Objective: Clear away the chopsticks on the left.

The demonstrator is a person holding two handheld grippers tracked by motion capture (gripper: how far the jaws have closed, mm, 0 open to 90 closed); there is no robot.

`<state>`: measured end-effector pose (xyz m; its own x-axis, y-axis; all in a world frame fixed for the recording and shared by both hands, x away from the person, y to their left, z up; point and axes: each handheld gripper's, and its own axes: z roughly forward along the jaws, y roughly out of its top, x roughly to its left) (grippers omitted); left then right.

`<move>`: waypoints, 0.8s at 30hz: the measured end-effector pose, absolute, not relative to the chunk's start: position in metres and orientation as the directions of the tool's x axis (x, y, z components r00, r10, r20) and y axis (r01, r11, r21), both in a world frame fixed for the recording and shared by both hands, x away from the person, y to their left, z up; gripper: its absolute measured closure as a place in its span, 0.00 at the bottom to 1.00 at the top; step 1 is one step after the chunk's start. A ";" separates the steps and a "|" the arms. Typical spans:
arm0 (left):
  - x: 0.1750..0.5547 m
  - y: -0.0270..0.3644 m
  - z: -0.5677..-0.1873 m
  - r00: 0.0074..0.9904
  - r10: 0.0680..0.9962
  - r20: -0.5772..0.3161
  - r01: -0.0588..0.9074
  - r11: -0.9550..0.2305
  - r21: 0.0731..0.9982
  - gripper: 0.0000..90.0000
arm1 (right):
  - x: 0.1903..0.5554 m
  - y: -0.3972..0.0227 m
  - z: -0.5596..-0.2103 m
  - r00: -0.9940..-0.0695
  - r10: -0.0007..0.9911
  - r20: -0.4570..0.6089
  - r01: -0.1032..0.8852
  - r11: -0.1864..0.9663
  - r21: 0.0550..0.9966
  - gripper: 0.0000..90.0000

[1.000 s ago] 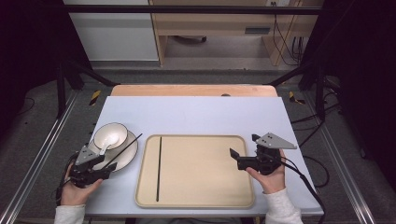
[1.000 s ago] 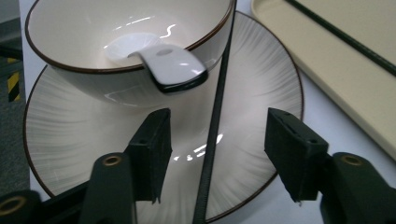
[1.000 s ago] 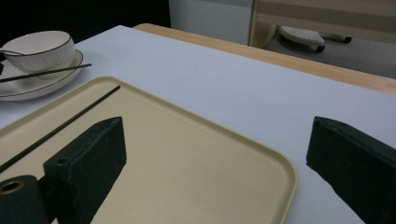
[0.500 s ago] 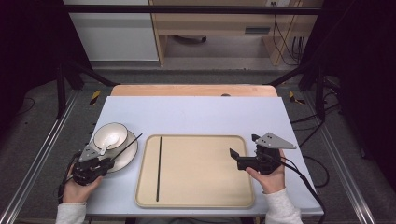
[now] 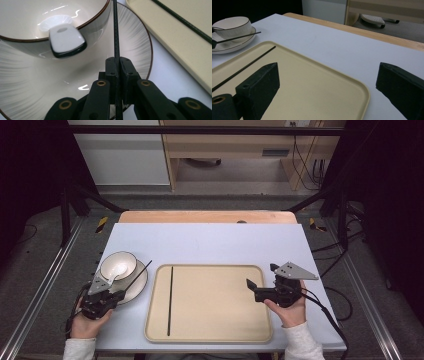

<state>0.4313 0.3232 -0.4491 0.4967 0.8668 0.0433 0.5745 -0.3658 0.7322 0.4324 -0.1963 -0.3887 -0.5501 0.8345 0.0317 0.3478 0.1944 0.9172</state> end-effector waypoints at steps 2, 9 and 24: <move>0.429 0.318 -0.447 0.494 0.869 0.038 0.568 -0.355 0.742 0.95 | 0.432 -0.197 -0.388 -0.547 0.836 0.032 0.348 0.193 0.917 0.06; 0.422 0.303 -0.440 0.481 0.876 0.042 0.542 -0.335 0.771 0.95 | 0.432 -0.197 -0.388 -0.544 0.838 0.035 0.345 0.186 0.920 0.05; 0.408 0.260 -0.436 0.421 0.907 0.014 0.514 -0.252 0.820 0.95 | 0.432 -0.198 -0.387 -0.540 0.841 0.039 0.348 0.181 0.920 0.05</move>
<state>0.4084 0.2604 -0.4355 0.4213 0.9068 0.0144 0.5142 -0.2519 0.8198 0.4319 -0.1975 -0.3875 -0.5400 0.8407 0.0389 0.3482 0.1811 0.9198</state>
